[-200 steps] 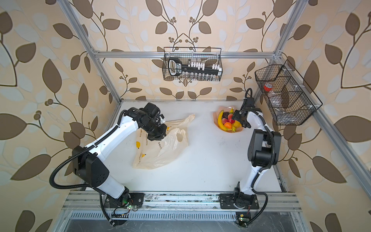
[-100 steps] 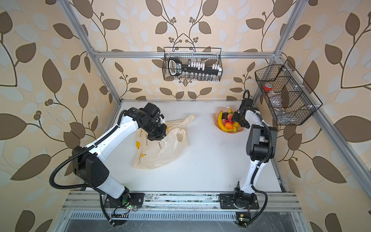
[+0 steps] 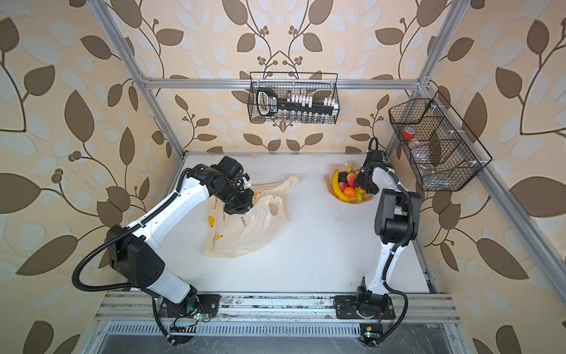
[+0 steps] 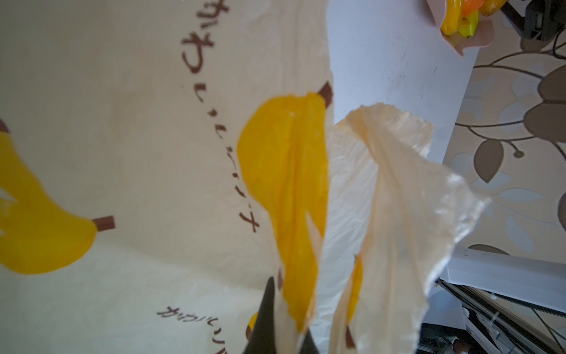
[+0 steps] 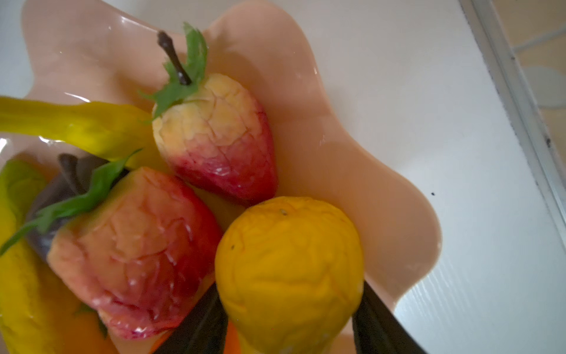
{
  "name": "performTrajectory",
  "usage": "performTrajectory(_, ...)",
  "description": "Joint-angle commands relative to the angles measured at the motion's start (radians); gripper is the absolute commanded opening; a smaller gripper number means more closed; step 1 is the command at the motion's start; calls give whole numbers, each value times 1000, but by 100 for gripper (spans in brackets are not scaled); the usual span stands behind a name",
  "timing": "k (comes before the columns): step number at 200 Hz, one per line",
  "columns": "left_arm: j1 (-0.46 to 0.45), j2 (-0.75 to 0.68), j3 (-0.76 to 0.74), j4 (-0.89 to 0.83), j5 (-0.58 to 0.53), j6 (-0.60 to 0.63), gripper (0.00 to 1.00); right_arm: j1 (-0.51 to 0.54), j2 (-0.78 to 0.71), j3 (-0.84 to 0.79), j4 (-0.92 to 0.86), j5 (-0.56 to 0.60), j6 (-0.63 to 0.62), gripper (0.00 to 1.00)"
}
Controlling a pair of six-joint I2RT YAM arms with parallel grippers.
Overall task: Place the fruits into the plastic bag
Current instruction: 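Lower the right gripper and grasp the yellow pear-shaped fruit, then lift the yellow fruit and carry it with the right gripper toward the bag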
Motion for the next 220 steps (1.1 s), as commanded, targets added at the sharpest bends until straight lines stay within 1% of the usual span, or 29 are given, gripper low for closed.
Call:
performTrajectory(1,-5,-45,5,-2,7,12,0,23,-8,18,-19,21,-25,53)
performTrajectory(21,-5,-50,-1,0,7,10,0,34,-14,5,-17,17,-30,47)
performTrajectory(55,-5,-58,-6,1,3,12,0,58,-30,-19,-19,6,-37,42)
performTrajectory(91,-5,-61,-8,0,3,14,0,64,-65,-70,-5,13,-17,40)
performTrajectory(125,-5,-66,-13,1,3,13,0,46,-113,-105,7,38,-6,38)
performTrajectory(144,-5,-68,-15,4,4,12,0,39,-144,-108,8,40,-7,38)
performTrajectory(200,-5,-66,-7,7,3,21,0,28,-240,-131,-13,-12,1,36)
performTrajectory(220,-5,-65,-4,6,0,27,0,30,-295,-146,-18,-28,11,35)
